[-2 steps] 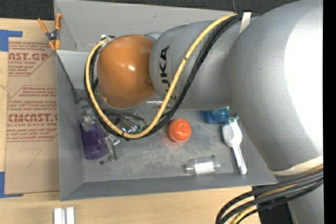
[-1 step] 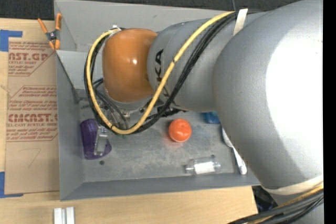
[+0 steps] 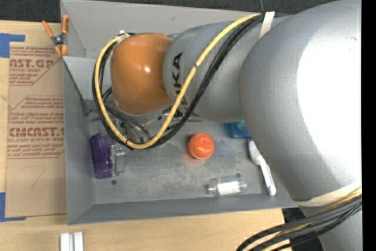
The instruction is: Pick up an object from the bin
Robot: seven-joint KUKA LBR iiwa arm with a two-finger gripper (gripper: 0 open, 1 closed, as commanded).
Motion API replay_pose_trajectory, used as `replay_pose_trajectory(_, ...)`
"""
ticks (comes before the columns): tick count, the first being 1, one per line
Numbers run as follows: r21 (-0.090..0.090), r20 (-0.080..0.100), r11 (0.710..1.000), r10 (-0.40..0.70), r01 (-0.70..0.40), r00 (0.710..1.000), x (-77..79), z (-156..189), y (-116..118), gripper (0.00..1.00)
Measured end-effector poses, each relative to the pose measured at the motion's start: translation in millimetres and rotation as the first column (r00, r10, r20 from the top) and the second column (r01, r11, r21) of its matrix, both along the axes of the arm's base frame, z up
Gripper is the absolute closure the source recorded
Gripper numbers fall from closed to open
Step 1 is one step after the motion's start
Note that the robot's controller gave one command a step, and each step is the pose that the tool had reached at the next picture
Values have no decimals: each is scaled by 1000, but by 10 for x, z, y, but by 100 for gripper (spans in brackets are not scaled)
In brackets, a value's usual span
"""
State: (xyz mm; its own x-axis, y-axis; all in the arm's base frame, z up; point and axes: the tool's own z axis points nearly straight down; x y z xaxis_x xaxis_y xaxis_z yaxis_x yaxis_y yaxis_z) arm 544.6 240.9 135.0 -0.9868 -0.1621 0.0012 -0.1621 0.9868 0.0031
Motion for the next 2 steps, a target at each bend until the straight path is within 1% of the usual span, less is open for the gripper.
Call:
replay_pose_trajectory(1,10,9,951,-310,310,951,-199,-469,60,0)
replay_pose_trajectory(2,25,18,917,-400,399,916,-45,-515,127,100)
